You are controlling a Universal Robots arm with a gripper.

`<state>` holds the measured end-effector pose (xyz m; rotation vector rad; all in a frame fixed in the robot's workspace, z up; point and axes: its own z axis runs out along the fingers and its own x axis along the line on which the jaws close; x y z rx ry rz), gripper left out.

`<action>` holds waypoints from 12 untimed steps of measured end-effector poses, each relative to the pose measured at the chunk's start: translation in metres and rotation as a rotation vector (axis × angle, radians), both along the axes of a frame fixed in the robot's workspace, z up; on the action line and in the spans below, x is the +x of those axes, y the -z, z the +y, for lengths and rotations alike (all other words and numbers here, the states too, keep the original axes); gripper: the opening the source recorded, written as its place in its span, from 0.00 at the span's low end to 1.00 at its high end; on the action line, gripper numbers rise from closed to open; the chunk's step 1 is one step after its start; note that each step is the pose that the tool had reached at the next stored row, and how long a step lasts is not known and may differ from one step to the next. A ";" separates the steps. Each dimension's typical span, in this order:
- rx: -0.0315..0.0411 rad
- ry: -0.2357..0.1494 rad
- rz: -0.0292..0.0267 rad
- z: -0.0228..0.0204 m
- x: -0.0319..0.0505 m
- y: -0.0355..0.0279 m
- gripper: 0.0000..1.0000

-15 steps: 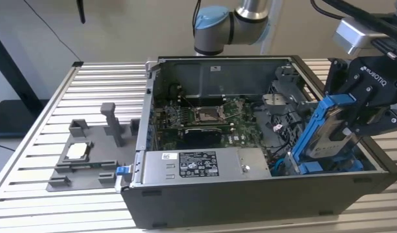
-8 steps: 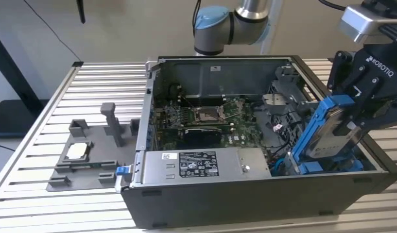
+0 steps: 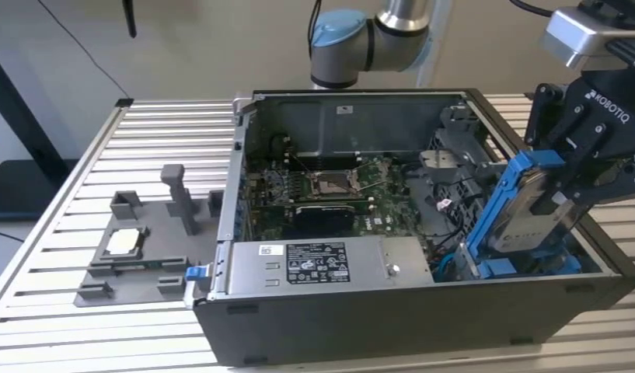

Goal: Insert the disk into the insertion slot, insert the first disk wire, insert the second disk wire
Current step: 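Insert the disk into the insertion slot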

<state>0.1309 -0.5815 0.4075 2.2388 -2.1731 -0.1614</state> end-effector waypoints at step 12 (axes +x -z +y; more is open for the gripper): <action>0.0002 0.008 0.0728 -0.0002 0.0029 -0.0103 0.32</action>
